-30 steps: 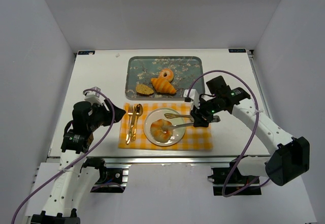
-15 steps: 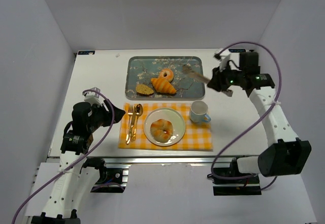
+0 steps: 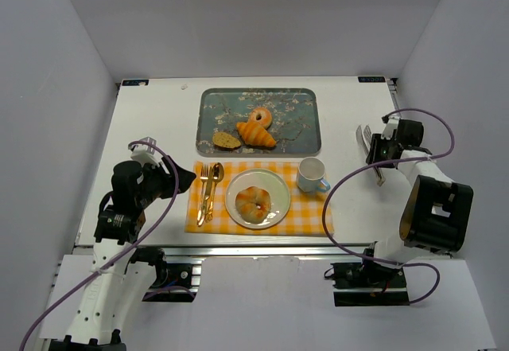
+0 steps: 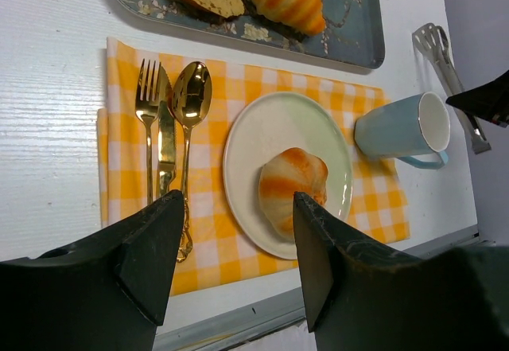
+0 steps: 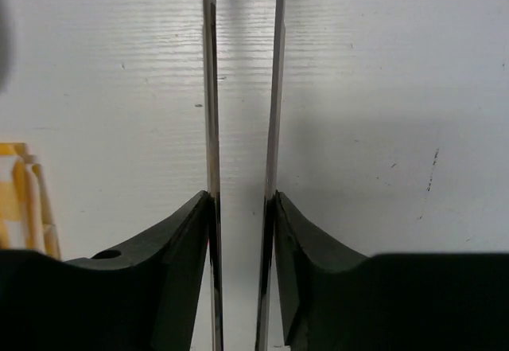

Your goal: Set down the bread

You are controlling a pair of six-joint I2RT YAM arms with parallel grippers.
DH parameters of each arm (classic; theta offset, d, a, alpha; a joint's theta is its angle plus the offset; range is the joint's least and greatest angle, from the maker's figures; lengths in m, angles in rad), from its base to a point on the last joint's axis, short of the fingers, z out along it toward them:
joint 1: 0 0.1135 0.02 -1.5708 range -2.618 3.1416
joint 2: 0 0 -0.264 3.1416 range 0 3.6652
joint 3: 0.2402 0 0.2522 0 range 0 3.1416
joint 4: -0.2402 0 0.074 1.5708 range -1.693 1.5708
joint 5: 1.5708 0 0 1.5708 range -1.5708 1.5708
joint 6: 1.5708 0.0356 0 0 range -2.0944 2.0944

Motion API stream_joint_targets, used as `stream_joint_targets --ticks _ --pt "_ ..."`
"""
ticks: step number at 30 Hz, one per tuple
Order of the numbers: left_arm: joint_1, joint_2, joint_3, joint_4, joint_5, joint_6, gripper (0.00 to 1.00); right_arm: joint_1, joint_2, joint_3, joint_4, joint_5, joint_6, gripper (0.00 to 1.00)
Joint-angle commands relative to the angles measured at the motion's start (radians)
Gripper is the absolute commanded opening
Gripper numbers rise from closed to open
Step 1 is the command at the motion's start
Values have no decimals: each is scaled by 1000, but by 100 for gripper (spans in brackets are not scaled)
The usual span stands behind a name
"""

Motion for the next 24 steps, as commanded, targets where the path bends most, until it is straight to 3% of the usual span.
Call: stream_joint_targets --ticks 1,4,5,9,17,24 --pt "4 3 12 19 6 3 67 7 11 -12 169 86 -24 43" --pt "4 12 15 22 4 4 67 7 41 -14 150 87 -49 62" --pt "4 14 15 22 6 4 66 7 54 -12 143 84 -56 74" --pt "4 23 15 30 8 4 67 7 99 15 74 75 -85 86" --pt "4 46 43 19 -2 16 66 2 30 47 31 11 -119 89" --pt "4 49 32 32 9 10 67 1 -70 173 -5 -208 -125 90"
